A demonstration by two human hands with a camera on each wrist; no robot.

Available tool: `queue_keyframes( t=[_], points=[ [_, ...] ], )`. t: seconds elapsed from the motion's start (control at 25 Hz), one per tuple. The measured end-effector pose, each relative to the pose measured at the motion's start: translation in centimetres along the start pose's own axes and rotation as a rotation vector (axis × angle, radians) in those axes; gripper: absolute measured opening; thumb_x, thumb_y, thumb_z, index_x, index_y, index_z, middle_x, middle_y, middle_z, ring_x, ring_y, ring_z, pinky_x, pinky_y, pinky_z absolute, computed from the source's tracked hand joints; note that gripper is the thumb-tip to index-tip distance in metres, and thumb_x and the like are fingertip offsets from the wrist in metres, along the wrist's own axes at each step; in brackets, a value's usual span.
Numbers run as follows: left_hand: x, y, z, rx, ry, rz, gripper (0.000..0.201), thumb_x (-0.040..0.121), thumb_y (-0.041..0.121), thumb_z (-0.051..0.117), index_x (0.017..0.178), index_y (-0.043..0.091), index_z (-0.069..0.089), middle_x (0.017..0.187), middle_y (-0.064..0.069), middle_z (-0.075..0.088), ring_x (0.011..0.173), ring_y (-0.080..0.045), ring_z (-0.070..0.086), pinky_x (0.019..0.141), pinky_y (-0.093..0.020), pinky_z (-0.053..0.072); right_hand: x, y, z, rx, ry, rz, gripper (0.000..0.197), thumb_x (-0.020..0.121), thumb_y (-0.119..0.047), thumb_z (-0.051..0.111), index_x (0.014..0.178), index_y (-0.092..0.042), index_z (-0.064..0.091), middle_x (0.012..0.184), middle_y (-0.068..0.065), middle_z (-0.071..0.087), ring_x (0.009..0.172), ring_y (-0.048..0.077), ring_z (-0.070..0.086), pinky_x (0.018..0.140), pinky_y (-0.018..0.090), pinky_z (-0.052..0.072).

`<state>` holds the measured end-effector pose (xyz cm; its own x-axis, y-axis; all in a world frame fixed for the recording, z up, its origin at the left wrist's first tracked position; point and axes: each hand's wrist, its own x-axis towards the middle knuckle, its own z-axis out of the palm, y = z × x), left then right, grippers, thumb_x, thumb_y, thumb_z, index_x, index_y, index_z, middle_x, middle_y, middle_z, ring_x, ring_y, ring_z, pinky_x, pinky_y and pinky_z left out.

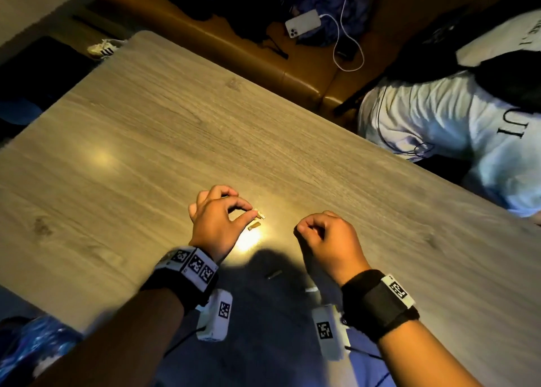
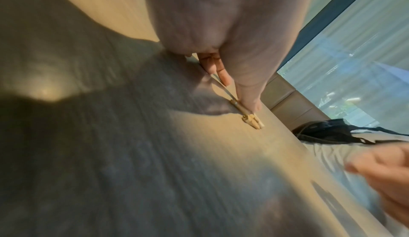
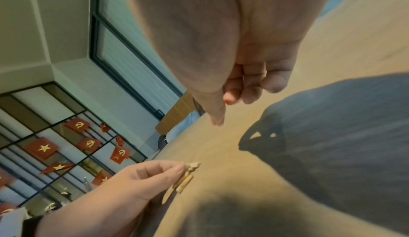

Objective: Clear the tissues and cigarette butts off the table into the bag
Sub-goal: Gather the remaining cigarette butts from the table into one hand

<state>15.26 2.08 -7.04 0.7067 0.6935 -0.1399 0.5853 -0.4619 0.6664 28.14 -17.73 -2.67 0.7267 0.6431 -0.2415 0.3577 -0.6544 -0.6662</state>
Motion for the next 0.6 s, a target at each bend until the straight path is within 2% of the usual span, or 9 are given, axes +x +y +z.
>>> queue_keyframes(
  t=[0.08,0.16,0.28,0.36,0.48,0.6],
  points=[
    [0.0,0.1,-0.5,0.006,-0.014,-0.008,0.021,0.072,0.056,0.077,0.083,0.039,0.073,0.107,0.019,0.052,0.113,-0.012,0.045,0.092,-0.034,0.026,-2.5,2.3,-1.6,-0.024,-0.023,0.002,0.007,0.085,-0.024,0.069,0.082,-0.029,0.073,0.082,-0.010,0.064,0.078,0.003,0.059,0.072,0.021,0.045],
    [-0.6,0.6,-1.1,-0.005,-0.008,0.001,0.024,0.072,0.057,0.075,0.088,0.039,0.072,0.107,0.019,0.052,0.112,-0.012,0.047,0.093,-0.035,0.030,-5.2,4.7,-2.7,-0.062,-0.053,0.012,0.006,0.083,-0.027,0.072,0.087,-0.032,0.073,0.081,-0.010,0.063,0.077,0.003,0.060,0.074,0.027,0.050],
    [-3.6,1.6,-1.4,0.064,-0.043,0.121,0.029,0.074,0.059,0.072,0.094,0.039,0.068,0.106,0.021,0.051,0.109,-0.009,0.046,0.092,-0.037,0.034,-8.3,6.7,-2.2,-0.111,-0.131,0.002,0.017,0.081,-0.039,0.068,0.097,-0.036,0.068,0.081,-0.012,0.057,0.075,0.006,0.057,0.071,0.034,0.051],
    [-6.3,2.0,-1.1,0.154,-0.121,0.194,0.032,0.075,0.063,0.067,0.096,0.038,0.066,0.103,0.021,0.054,0.105,-0.009,0.049,0.089,-0.037,0.034,-8.8,6.6,-1.1,-0.189,-0.165,-0.073,0.023,0.079,-0.045,0.063,0.100,-0.036,0.064,0.086,-0.013,0.055,0.081,0.010,0.056,0.071,0.032,0.050],
    [-9.7,2.2,0.1,0.257,-0.187,0.189,0.038,0.073,0.069,0.065,0.096,0.039,0.063,0.098,0.020,0.056,0.100,-0.010,0.052,0.087,-0.036,0.038,-9.1,5.8,0.1,-0.238,-0.130,-0.160,0.021,0.077,-0.034,0.072,0.096,-0.031,0.065,0.086,-0.007,0.056,0.085,0.017,0.056,0.071,0.031,0.048],
    [-11.1,2.0,1.4,0.270,-0.205,0.159,0.040,0.070,0.069,0.068,0.095,0.038,0.063,0.098,0.019,0.055,0.099,-0.011,0.053,0.085,-0.035,0.041,-8.9,5.4,0.8,-0.263,-0.128,-0.192,0.010,0.082,-0.034,0.066,0.088,-0.026,0.065,0.087,-0.004,0.055,0.087,0.019,0.054,0.071,0.031,0.045]
  ],
)
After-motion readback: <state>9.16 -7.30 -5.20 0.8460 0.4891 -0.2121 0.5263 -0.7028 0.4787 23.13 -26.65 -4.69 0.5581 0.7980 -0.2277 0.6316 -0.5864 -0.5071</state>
